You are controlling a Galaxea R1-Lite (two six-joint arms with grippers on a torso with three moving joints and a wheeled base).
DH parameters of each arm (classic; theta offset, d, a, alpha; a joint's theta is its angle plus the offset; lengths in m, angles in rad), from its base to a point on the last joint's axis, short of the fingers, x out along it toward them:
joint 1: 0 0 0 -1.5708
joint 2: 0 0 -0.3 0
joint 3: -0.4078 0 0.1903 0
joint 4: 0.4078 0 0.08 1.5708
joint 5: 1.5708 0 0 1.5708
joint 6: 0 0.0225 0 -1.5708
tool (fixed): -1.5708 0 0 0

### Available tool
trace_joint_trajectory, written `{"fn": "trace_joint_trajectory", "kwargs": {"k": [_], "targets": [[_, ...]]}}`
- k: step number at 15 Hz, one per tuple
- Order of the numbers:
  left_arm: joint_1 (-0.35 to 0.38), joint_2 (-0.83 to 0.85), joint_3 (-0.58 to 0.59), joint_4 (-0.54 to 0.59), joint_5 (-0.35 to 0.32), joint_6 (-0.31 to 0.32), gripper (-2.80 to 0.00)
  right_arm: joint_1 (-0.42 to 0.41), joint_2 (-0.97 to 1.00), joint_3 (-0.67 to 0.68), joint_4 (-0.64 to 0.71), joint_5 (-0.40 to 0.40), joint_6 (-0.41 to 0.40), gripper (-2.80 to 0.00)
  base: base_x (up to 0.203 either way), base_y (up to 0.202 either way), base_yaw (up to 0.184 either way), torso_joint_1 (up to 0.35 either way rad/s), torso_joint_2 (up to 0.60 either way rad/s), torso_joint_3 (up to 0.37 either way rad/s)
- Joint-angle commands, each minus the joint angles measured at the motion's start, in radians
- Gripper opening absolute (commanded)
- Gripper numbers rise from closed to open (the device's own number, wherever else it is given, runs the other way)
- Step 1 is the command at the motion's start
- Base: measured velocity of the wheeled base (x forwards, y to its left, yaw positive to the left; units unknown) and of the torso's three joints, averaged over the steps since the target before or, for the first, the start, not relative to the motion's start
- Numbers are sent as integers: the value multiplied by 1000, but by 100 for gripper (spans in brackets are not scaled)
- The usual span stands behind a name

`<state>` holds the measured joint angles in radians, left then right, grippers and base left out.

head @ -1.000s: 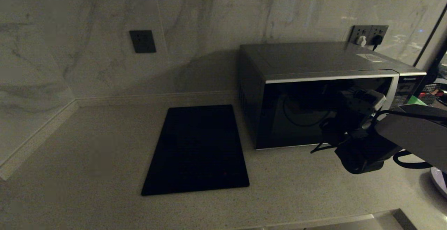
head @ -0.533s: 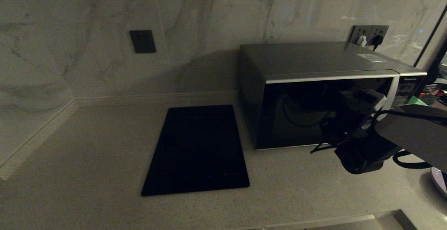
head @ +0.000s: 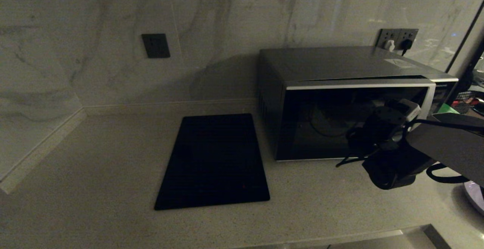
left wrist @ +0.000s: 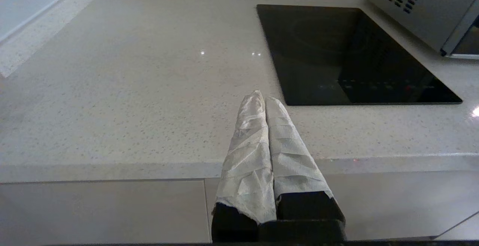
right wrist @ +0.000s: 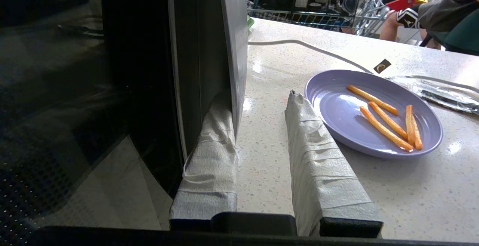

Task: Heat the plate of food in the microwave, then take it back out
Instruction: Open the microwave oven

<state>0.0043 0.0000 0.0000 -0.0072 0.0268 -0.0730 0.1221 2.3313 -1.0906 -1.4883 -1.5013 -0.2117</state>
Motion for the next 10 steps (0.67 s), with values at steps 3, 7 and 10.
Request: {"fn": "trace_joint_trajectory", "kwargs": {"k": [3,7,10], "targets": [[0,2,0,0,1,-1,-280,4,-19,7,-10,-2,-2,-280,0,0,0,0,0,0],[0,2,0,0,1,-1,-280,15,-42,17,-10,-2,-15,-280,0,0,0,0,0,0],[0,2,0,0,1,-1,-280,27,-50,42,-10,-3,-15,-280,0,0,0,0,0,0]]}}
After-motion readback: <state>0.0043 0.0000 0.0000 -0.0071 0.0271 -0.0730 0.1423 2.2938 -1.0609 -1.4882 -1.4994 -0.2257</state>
